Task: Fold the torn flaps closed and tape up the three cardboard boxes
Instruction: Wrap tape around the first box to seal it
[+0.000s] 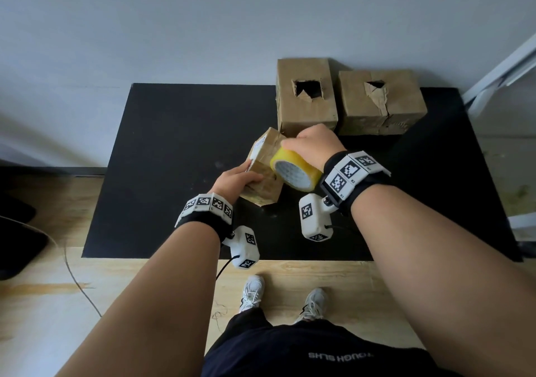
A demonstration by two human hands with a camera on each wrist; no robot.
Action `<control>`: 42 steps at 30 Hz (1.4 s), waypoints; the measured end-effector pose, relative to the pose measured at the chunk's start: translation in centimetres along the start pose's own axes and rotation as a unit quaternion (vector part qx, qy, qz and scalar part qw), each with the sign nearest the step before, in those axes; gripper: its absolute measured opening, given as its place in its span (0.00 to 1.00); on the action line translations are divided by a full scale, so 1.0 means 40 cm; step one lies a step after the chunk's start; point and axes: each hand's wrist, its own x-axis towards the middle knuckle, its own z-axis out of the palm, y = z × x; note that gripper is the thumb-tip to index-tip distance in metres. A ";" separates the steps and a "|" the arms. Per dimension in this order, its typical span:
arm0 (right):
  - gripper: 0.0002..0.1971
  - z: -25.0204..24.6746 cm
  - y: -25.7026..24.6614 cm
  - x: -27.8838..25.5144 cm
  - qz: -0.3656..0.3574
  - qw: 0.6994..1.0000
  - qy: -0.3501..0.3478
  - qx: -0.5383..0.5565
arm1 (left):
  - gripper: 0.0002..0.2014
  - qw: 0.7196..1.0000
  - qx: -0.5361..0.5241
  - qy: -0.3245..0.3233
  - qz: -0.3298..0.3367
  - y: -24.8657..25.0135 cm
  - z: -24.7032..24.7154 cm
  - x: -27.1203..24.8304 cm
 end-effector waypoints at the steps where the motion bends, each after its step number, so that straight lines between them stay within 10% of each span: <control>1: 0.18 -0.004 0.010 0.004 0.026 0.999 -0.020 -0.041 | 0.24 1.000 0.001 -0.001 0.001 -0.001 -0.003 0.002; 15: 0.20 0.091 0.075 -0.001 0.116 0.984 -0.006 -0.133 | 0.25 0.994 0.078 0.065 0.038 0.030 -0.008 -0.014; 20: 0.22 0.115 0.079 0.001 0.131 0.984 -0.011 -0.117 | 0.32 0.835 0.487 0.142 0.214 0.054 0.040 -0.028; 28: 0.25 0.108 0.097 0.001 0.117 0.987 -0.015 -0.105 | 0.32 0.672 0.690 0.081 0.255 -0.010 0.077 -0.037; 32: 0.21 0.107 0.088 0.002 0.096 0.993 -0.030 -0.065 | 0.29 0.721 0.655 0.068 0.217 0.005 0.055 -0.031; 39: 0.20 0.120 0.090 0.009 0.115 0.990 -0.050 -0.058 | 0.33 0.676 0.699 0.085 0.218 0.021 0.081 -0.039; 42: 0.21 0.125 0.093 0.005 0.118 0.990 -0.045 -0.069 | 0.32 0.704 0.664 0.130 0.217 0.014 0.097 -0.052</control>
